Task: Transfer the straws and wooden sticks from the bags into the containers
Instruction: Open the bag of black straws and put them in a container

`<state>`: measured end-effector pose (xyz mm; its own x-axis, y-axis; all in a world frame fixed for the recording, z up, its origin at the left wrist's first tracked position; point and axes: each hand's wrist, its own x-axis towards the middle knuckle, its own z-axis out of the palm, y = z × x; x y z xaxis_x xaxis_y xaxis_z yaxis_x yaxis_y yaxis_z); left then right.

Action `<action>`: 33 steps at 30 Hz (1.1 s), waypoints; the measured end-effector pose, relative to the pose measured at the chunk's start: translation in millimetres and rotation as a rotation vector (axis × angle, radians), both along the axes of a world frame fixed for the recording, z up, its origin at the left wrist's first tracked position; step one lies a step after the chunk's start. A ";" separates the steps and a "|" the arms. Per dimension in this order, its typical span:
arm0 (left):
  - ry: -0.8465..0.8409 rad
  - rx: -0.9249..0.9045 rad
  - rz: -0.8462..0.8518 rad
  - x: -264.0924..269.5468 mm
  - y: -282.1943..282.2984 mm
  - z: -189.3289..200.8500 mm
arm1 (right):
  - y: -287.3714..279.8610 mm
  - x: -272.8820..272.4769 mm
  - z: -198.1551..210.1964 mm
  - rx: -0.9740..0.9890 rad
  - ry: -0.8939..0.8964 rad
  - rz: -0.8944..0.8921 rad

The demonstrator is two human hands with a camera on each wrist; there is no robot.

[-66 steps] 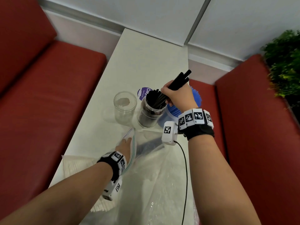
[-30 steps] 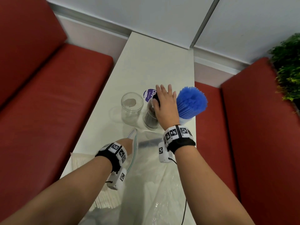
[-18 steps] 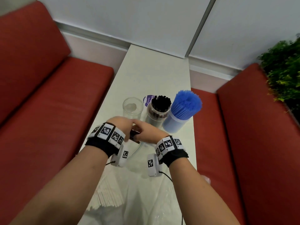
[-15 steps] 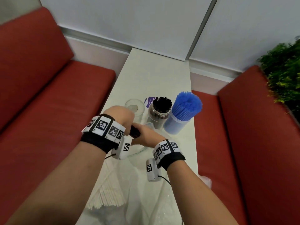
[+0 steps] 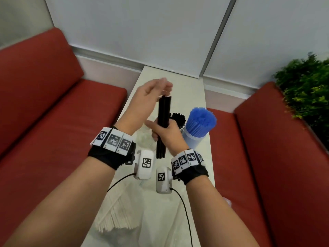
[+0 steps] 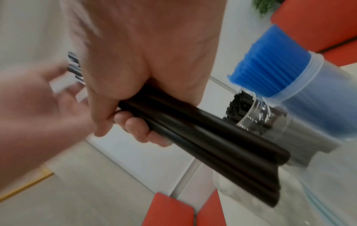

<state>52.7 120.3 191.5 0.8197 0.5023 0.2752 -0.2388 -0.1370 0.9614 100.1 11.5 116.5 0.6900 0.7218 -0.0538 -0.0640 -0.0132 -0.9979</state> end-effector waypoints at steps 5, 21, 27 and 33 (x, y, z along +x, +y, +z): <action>0.443 -0.505 -0.319 7.9 9.1 -68.4 | -17.4 19.4 37.1 0.204 0.110 -0.130; 0.433 -1.349 -0.428 21.8 -35.2 -117.4 | -22.0 37.6 12.2 0.144 0.064 -0.233; 0.502 -1.329 -0.329 25.9 -24.5 -127.8 | -31.2 48.7 23.0 0.036 -0.013 -0.154; 0.563 -1.262 -0.290 28.5 -21.6 -144.6 | -35.7 67.6 25.7 -0.178 -0.113 -0.056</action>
